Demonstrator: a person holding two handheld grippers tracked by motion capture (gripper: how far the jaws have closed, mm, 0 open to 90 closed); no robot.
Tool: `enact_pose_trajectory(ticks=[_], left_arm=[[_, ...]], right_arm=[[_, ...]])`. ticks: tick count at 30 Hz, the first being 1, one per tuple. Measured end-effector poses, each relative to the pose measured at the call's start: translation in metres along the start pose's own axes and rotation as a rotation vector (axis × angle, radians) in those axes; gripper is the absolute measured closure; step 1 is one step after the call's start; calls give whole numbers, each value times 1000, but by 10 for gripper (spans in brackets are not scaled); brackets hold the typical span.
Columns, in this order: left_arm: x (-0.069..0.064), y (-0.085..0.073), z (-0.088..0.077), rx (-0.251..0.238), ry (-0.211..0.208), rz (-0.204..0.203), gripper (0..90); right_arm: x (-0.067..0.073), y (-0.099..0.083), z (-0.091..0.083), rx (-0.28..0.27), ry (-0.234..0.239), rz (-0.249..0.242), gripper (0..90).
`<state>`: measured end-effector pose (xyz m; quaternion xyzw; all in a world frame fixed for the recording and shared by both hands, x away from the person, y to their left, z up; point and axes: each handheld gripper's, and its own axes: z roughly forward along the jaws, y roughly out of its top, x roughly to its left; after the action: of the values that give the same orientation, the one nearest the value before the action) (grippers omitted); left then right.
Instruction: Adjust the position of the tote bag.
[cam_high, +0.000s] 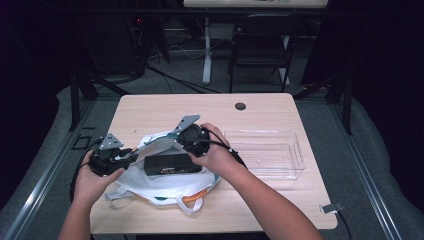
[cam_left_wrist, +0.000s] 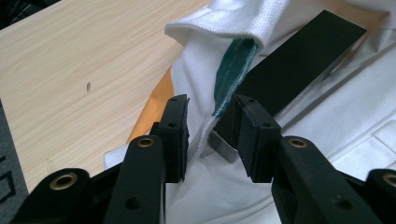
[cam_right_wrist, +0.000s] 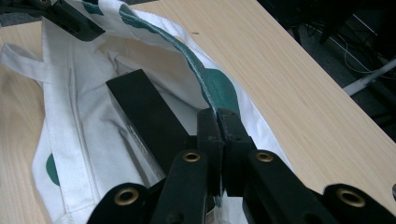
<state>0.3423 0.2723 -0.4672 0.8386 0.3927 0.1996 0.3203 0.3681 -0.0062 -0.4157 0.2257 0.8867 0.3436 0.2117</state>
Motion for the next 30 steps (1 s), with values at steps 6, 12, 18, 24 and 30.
enact_pose_trajectory(ticks=[6,12,18,24,30], left_arm=[[1,-1,1,4,9,-2,686],[1,-2,1,-2,10,1,727],[-1,-1,0,-11,17,19,777],[-3,4,1,-15,29,32,833],[-2,12,0,-17,51,12,863]], right_arm=[[-2,0,1,0,-5,12,888],[-5,1,1,6,-8,11,888],[-7,0,2,0,-15,23,888],[-11,0,3,-4,-25,30,887],[-13,-1,2,-7,-33,28,887]])
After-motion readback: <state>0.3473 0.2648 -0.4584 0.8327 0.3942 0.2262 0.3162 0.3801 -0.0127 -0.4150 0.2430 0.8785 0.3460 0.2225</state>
